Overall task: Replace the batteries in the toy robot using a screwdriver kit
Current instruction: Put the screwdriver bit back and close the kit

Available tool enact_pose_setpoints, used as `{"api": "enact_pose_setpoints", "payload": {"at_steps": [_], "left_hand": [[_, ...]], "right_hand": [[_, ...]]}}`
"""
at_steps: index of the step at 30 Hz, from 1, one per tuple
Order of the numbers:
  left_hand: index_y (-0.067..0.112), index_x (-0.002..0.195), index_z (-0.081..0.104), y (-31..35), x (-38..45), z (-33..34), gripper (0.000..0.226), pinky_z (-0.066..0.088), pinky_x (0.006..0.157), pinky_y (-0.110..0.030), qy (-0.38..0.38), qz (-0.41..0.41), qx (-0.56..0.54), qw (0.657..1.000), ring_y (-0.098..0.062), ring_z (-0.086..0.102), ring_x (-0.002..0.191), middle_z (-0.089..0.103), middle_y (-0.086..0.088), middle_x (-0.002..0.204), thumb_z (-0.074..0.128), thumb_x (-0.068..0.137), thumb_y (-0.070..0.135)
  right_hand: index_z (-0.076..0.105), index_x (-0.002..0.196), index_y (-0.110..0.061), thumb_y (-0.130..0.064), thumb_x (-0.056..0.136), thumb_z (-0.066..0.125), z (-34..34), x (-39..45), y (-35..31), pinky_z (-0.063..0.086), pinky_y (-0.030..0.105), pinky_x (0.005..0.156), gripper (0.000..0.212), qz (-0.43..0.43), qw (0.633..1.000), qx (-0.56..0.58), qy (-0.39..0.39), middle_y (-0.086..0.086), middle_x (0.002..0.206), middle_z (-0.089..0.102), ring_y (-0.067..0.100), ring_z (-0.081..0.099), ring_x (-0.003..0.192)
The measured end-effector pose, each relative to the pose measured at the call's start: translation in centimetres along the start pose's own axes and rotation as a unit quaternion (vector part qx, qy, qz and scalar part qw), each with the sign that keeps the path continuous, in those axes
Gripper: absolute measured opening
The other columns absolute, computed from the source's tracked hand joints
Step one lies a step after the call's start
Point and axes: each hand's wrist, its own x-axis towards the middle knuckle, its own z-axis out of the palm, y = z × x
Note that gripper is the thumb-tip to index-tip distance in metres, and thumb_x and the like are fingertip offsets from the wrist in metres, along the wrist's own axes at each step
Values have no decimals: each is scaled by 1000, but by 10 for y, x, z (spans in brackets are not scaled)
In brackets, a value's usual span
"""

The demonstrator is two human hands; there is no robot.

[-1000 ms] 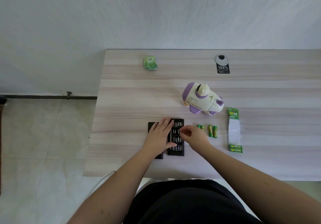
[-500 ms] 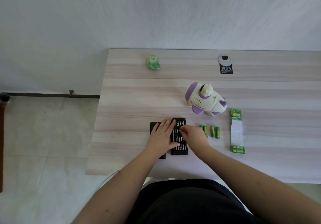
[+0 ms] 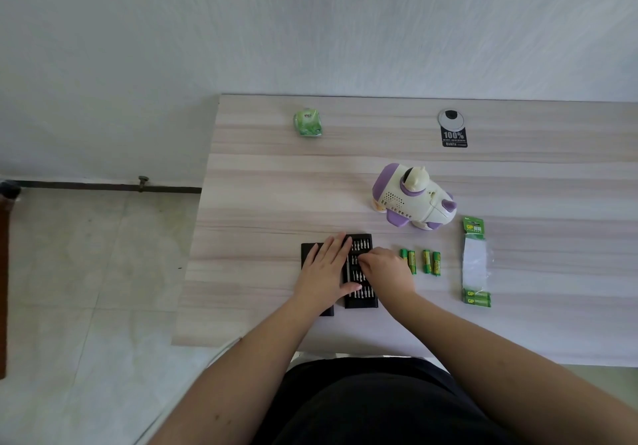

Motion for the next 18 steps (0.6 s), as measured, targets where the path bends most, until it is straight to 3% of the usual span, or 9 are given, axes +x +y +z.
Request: {"api": "enact_pose_setpoints", "payload": {"at_steps": [8, 14, 18], "left_hand": [[23, 155, 4, 0, 0, 1, 95, -3, 119, -34, -2, 0, -2, 1000, -15, 0, 150, -2, 4, 163, 56, 84, 61], [23, 155, 6, 0, 1, 1, 96, -1, 119, -35, -4, -3, 1, 1000, -16, 2, 150, -1, 4, 163, 57, 83, 62], [25, 155, 2, 0, 1, 2, 96, -3, 119, -34, -3, -7, 3, 1000, -14, -1, 150, -5, 6, 163, 55, 84, 62]], "right_hand": [[75, 70, -12, -13, 77, 76, 6, -1, 3, 48, 30, 45, 7, -19, 999, -5, 48, 6, 69, 65, 26, 61, 57], [68, 61, -16, -10, 46, 92, 5, 0, 8, 42, 25, 38, 29, -72, 995, -75, 12, 0, 61, 57, 20, 55, 50], [67, 67, -14, -8, 45, 90, 4, -4, 7, 44, 30, 42, 33, -113, 987, -116, 13, 2, 64, 57, 22, 55, 55]]}}
